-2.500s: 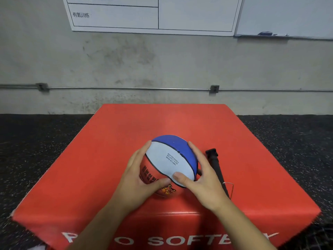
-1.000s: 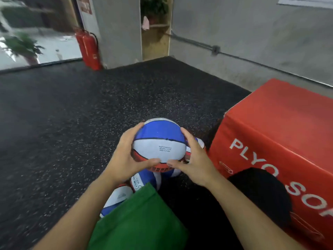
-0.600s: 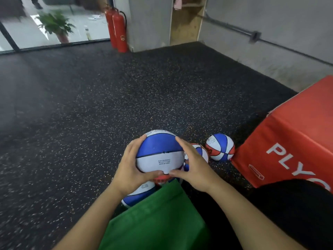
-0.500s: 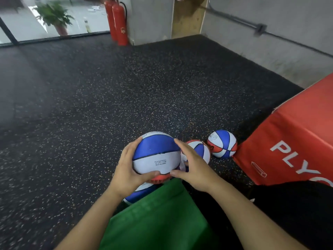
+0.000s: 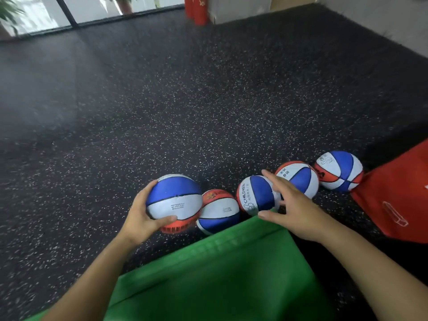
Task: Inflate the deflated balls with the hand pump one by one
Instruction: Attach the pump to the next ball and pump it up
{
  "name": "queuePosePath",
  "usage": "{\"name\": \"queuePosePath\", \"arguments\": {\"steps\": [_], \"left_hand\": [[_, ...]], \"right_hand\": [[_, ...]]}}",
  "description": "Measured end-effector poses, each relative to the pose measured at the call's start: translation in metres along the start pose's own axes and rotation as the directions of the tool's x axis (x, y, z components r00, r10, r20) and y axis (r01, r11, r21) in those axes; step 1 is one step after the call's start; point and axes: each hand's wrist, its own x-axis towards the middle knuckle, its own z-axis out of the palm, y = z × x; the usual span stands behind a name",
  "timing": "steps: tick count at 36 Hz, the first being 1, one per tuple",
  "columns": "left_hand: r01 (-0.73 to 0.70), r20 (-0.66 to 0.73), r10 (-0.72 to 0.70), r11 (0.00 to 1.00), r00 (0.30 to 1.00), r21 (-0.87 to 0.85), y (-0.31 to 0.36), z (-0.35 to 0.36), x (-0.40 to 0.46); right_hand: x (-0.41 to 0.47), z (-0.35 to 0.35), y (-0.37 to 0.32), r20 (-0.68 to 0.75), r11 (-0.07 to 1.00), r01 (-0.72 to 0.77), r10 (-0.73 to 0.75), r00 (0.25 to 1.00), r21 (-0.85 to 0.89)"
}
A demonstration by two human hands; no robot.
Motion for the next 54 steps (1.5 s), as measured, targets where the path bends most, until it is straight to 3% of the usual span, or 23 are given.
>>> {"name": "queuePosePath", "arguments": {"steps": [10, 20, 26, 31, 39, 45, 54], "left_hand": [[0.278, 0.074, -0.274, 0.959, 0.959, -0.055, -0.076, 0.011, -0.002], [0.398, 0.119, -0.398, 0.917, 0.91, 0.027, -0.119, -0.008, -0.004], [0.501, 0.325, -0.484, 0.865, 0.812, 0.035, -0.095, 0.015, 0.001], [0.556, 0.345, -0.542, 0.829, 0.766, 0.069, -0.098, 0.011, 0.005], [0.494, 0.3, -0.521, 0.853, 0.799, 0.168, -0.107, 0.015, 0.004], [0.352, 0.299, -0.444, 0.882, 0.845, 0.315, -0.091, 0.015, 0.0], [0.325, 0.268, -0.398, 0.904, 0.877, 0.279, -0.094, 0.012, -0.001]], "right_hand": [[-0.009, 0.007, 0.008, 0.046, 0.998, -0.032, 0.035, 0.998, -0.058], [-0.009, 0.008, 0.013, 0.031, 0.997, -0.052, 0.054, 0.998, -0.053], [-0.008, 0.014, 0.011, 0.04, 0.998, -0.052, 0.054, 0.998, -0.047], [-0.009, 0.018, 0.01, 0.047, 0.998, -0.056, 0.057, 0.997, -0.034], [-0.009, 0.024, 0.005, 0.063, 0.997, -0.053, 0.056, 0.996, -0.05], [-0.009, 0.022, 0.004, 0.056, 0.997, -0.063, 0.065, 0.996, -0.046], [-0.01, 0.02, 0.007, 0.055, 0.996, -0.069, 0.072, 0.996, -0.057]]}}
